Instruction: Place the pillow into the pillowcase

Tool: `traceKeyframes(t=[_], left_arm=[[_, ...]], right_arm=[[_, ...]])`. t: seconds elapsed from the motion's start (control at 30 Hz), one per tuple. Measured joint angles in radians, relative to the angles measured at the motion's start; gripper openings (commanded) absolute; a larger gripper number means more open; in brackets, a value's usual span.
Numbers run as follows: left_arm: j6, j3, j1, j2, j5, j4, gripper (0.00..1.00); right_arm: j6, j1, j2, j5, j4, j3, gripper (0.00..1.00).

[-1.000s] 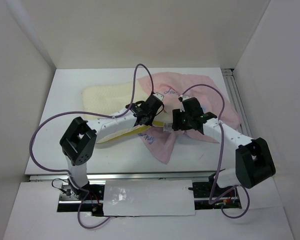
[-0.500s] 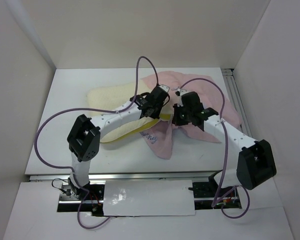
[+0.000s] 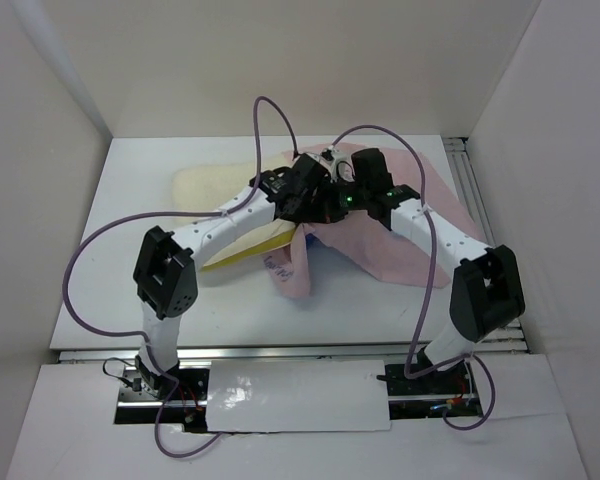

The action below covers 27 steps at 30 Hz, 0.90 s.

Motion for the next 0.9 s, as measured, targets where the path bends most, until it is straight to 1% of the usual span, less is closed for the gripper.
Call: traceKeyframes(t=[0.1,0.17,0.23,0.3,0.43,0.6,0.7,0.8,0.9], left_arm=[[-0.011,0.0,0.019,-0.002,0.016,-0.062,0.0],[-0.021,0.0,0.032,-0.004,0.044,-0.081,0.0],[-0.036,0.0,0.043,-0.004,0.074,-0.08,0.0],[-0.049,-0.014,0.05,-0.008,0.105,-0.059,0.0],[-0.079,-0.086,0.049,-0.033,0.156,0.034,0.0],[-0.122,-0.169,0.049,-0.066,0.241,0.138,0.0],[-0.161,-0.22,0.061,-0.082,0.296,0.214,0.0],[-0.195,-0.259,0.088,-0.082,0.342,0.282,0.0],[-0.222,-0.276,0.098,-0.093,0.367,0.314,0.0]], right_arm=[[0.031,-0.01,0.024,-0.136,0.106,-0.024,0.0],[0.034,-0.013,0.025,-0.171,0.148,-0.044,0.0],[0.008,-0.013,0.017,-0.179,0.132,-0.051,0.0],[-0.034,-0.012,0.006,-0.163,0.1,-0.051,0.0],[-0.093,0.007,-0.035,-0.05,0.015,-0.052,0.0],[-0.128,0.014,-0.153,0.043,0.021,-0.148,0.0],[-0.13,0.013,-0.255,0.018,0.026,-0.222,0.0],[-0.14,0.018,-0.34,-0.005,0.05,-0.259,0.0],[-0.15,0.018,-0.364,-0.01,0.073,-0.265,0.0]])
